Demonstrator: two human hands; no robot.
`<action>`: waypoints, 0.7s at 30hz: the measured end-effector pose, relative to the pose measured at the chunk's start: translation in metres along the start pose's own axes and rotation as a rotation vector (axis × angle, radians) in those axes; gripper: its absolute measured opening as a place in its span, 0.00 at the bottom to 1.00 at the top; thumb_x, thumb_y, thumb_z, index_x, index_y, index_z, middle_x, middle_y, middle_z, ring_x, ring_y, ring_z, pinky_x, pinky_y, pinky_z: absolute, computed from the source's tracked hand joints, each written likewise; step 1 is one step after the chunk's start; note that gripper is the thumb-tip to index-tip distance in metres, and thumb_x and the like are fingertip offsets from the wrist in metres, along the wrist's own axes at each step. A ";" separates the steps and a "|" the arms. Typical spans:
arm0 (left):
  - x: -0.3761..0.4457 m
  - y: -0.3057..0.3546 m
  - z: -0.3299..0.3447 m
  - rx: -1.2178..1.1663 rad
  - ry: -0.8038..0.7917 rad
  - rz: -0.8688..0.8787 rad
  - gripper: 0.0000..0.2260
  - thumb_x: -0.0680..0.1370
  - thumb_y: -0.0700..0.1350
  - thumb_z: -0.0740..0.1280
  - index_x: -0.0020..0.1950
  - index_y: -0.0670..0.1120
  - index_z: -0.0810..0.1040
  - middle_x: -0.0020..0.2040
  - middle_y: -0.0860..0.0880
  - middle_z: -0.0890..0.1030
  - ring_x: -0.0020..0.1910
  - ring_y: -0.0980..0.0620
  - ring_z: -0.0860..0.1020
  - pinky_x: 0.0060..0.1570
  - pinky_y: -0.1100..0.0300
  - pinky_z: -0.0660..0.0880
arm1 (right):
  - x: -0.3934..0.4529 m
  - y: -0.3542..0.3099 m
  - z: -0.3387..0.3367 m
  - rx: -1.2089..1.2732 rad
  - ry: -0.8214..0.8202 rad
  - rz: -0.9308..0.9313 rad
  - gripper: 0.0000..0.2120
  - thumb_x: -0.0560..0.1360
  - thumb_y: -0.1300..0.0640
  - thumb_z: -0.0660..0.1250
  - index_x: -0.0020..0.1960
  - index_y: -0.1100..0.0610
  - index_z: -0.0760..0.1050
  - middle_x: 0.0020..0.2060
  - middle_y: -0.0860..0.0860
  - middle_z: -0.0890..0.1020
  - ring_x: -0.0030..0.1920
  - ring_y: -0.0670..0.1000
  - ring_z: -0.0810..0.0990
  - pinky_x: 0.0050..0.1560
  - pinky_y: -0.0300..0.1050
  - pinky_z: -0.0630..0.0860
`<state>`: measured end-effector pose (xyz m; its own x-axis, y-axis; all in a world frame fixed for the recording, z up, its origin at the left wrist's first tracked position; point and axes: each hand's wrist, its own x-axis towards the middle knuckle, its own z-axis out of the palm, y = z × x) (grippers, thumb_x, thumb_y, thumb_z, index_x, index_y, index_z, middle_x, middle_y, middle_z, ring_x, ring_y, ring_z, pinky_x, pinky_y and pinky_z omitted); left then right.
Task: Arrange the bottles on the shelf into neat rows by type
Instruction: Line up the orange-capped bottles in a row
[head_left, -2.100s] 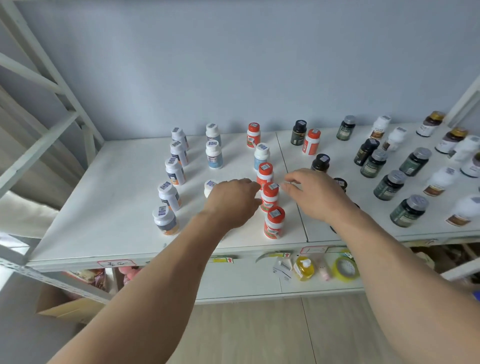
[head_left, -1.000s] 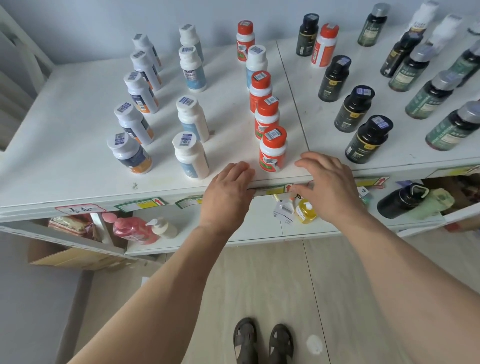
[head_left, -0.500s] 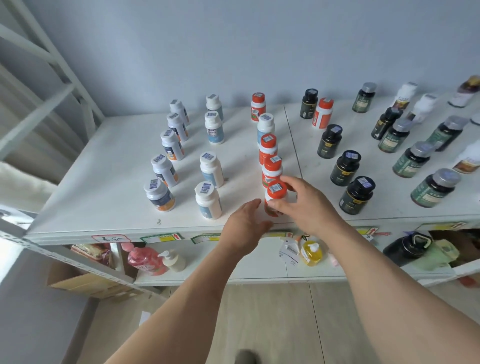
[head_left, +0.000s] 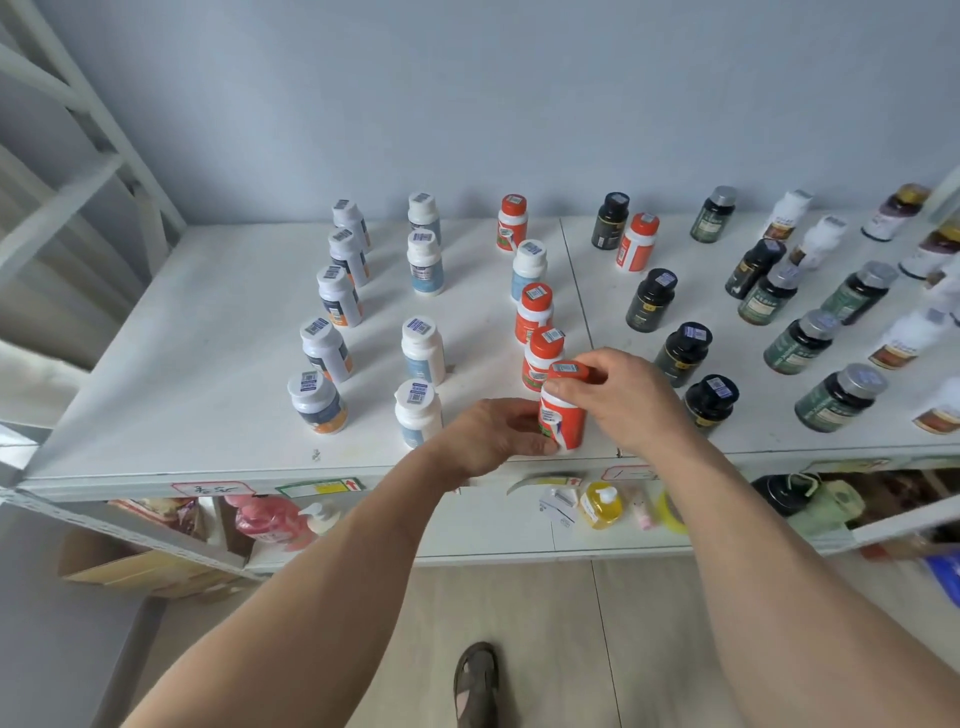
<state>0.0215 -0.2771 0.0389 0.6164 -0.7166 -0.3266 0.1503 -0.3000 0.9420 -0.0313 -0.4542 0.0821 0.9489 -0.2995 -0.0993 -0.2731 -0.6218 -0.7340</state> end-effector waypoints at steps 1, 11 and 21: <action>0.000 0.001 -0.002 -0.021 -0.031 -0.003 0.18 0.72 0.40 0.74 0.61 0.46 0.80 0.56 0.50 0.84 0.57 0.53 0.80 0.57 0.66 0.74 | 0.000 -0.002 -0.001 0.000 0.005 0.008 0.21 0.67 0.36 0.71 0.54 0.47 0.80 0.45 0.41 0.83 0.44 0.39 0.79 0.38 0.35 0.70; 0.000 0.005 -0.006 -0.039 -0.064 -0.036 0.17 0.71 0.42 0.76 0.59 0.48 0.81 0.55 0.51 0.84 0.57 0.54 0.80 0.56 0.66 0.74 | 0.001 -0.007 -0.006 -0.042 -0.005 0.021 0.19 0.68 0.34 0.70 0.52 0.46 0.79 0.42 0.39 0.81 0.40 0.34 0.75 0.33 0.33 0.66; 0.002 0.002 0.001 0.553 0.303 -0.059 0.27 0.71 0.54 0.74 0.69 0.53 0.73 0.64 0.55 0.78 0.59 0.56 0.75 0.52 0.68 0.67 | 0.006 0.015 0.008 0.001 -0.188 -0.022 0.23 0.72 0.43 0.70 0.66 0.45 0.73 0.57 0.42 0.80 0.55 0.44 0.78 0.55 0.41 0.74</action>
<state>0.0218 -0.2796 0.0398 0.8227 -0.5034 -0.2642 -0.1812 -0.6727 0.7174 -0.0282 -0.4600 0.0648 0.9675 -0.1454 -0.2067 -0.2517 -0.6262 -0.7379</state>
